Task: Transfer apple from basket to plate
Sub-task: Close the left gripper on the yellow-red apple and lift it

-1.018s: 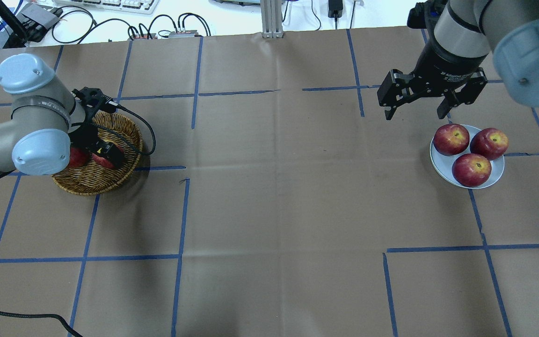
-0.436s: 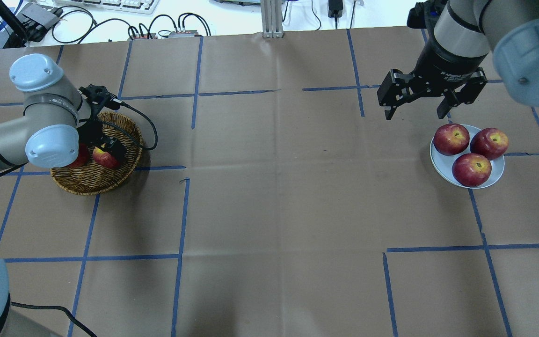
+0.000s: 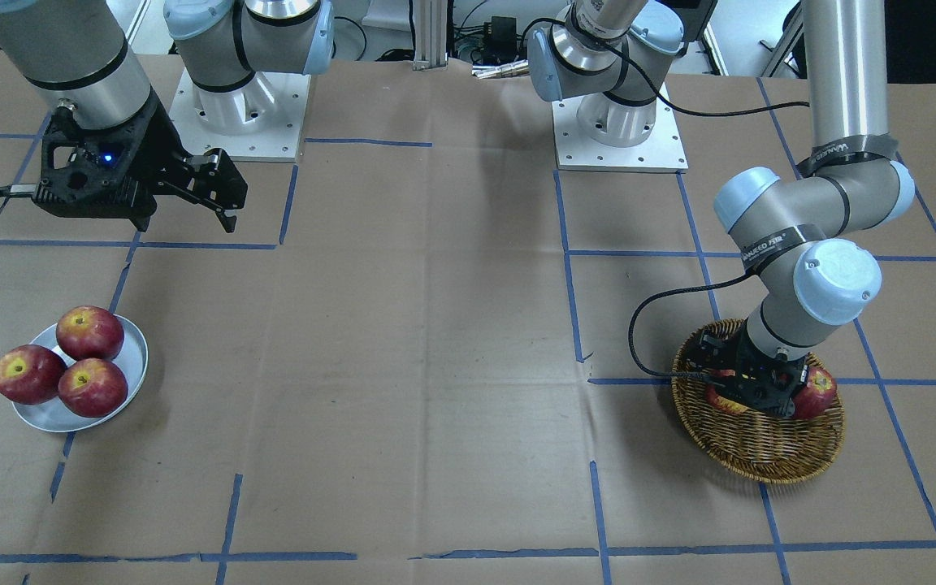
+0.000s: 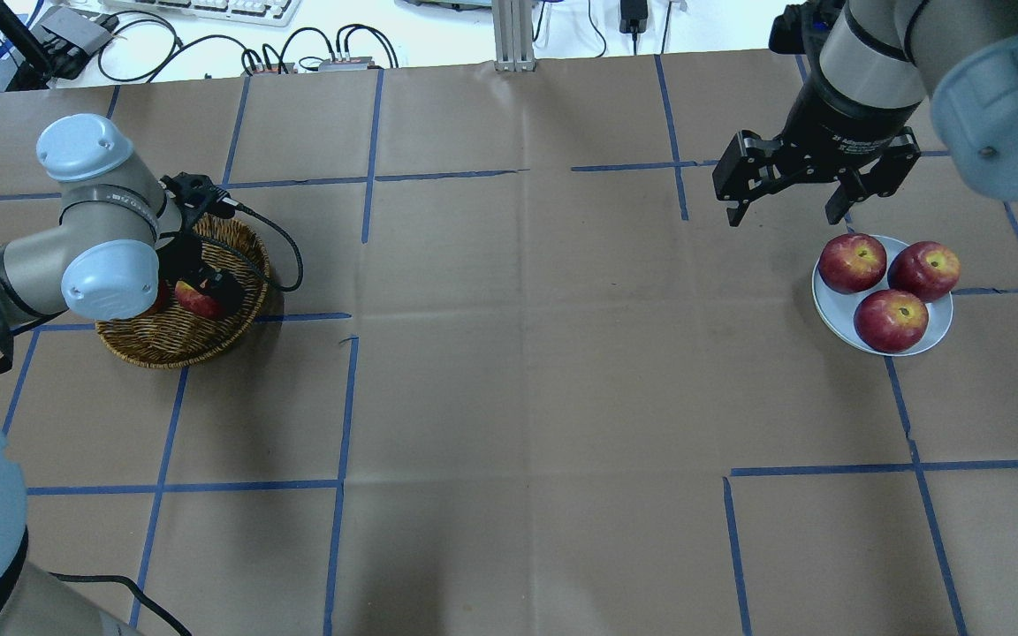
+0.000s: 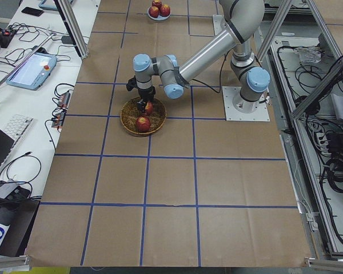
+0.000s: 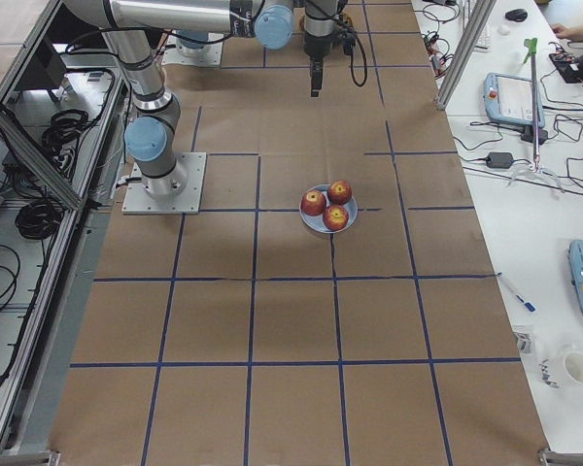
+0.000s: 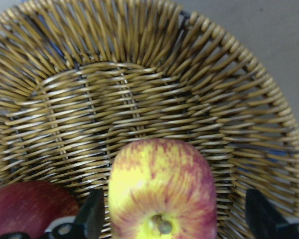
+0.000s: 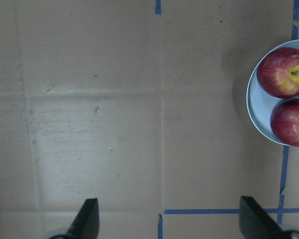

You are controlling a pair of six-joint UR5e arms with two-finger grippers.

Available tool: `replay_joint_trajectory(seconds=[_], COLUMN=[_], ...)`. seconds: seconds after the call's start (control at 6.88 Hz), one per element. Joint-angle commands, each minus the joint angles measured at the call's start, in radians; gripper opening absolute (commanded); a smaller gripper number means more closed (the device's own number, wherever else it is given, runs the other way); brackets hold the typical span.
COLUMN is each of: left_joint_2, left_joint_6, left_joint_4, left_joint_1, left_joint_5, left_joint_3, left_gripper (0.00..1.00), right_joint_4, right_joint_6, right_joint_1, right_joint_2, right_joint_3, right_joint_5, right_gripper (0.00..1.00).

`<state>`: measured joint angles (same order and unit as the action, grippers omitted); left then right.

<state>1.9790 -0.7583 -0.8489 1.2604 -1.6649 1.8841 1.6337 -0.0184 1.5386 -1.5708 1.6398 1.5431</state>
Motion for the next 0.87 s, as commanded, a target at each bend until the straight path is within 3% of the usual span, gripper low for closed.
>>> replay_joint_trajectory(seconds=[0.0, 0.29, 0.73], left_joint_2=[0.03, 0.024, -0.015], left_joint_6=[0.001, 0.01, 0.061], left_joint_4=[0.001, -0.001, -0.002], left_joint_1=[-0.022, -0.021, 0.019], left_joint_5=[0.005, 0.005, 0.054], left_joint_3=[-0.003, -0.008, -0.019], left_gripper=[0.87, 0.5, 0.4], right_joint_4=[0.0, 0.0, 0.0], right_joint_6=[-0.002, 0.0, 0.0], right_joint_1=[0.0, 0.0, 0.0], right_joint_2=[0.0, 0.0, 0.0], right_joint_3=[0.0, 0.0, 0.0], right_joint_5=[0.0, 0.0, 0.002], right_gripper=[1.0, 1.0, 1.0])
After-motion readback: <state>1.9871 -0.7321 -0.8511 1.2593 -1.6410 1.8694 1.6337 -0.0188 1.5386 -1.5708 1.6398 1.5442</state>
